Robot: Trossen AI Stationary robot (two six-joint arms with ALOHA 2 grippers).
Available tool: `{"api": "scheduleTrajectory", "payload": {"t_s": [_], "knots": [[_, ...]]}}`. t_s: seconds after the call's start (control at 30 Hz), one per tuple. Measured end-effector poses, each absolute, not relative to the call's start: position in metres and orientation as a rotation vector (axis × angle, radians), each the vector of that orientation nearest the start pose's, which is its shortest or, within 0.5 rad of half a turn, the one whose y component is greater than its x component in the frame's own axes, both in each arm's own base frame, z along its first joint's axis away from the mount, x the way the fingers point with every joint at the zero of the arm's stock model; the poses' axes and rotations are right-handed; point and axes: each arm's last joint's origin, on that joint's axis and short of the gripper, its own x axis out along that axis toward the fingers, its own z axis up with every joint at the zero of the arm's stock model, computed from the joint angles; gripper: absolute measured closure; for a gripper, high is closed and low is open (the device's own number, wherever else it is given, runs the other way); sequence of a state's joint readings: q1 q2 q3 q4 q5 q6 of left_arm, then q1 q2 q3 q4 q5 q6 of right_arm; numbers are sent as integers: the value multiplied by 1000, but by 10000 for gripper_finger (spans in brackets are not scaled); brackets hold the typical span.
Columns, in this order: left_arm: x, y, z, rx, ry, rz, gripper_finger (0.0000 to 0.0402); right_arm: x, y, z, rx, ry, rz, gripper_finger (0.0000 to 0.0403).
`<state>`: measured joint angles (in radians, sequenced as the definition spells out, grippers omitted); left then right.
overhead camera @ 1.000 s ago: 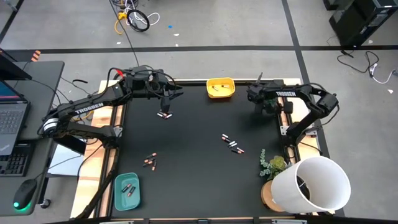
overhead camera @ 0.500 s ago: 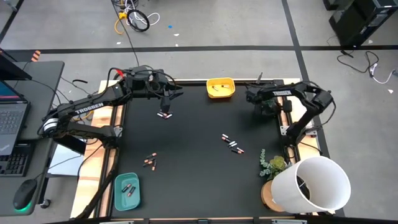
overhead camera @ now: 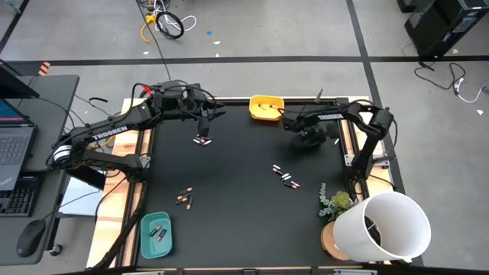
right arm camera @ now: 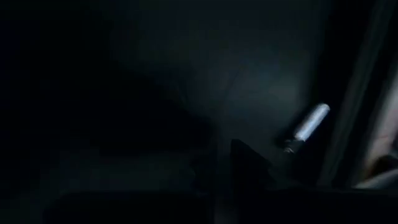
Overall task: Sort batteries
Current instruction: Put the silver battery into the yellow bin
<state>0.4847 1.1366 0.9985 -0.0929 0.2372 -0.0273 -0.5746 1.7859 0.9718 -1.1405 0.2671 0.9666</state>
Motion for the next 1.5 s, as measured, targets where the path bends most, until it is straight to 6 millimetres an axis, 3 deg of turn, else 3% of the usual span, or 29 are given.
{"api": "scheduleTrajectory", "payload": {"t_s": [0.2, 0.43, 0.77, 0.9, 1.1, 1.33, 1.5], "knots": [[227, 112, 347, -109, 214, 249, 266, 229, -128, 170, 751, 1569, -1522, 367], [227, 112, 347, -110, 214, 249, 266, 204, -125, 150, 902, 1557, -1772, 368], [227, 112, 344, -154, 240, 254, 266, 193, -119, 130, 1033, 1357, -1974, 368], [226, 111, 341, -167, 268, 255, 266, 190, -120, 131, 1057, 1293, -2045, 366], [224, 110, 341, -170, 276, 256, 266, 184, -113, 150, 1089, 1102, -2167, 369], [224, 110, 341, -162, 274, 255, 266, 162, -115, 137, 1191, 1019, -2221, 367], [224, 110, 341, -162, 275, 255, 266, 158, -117, 135, 1216, 921, -2198, 367]]}}
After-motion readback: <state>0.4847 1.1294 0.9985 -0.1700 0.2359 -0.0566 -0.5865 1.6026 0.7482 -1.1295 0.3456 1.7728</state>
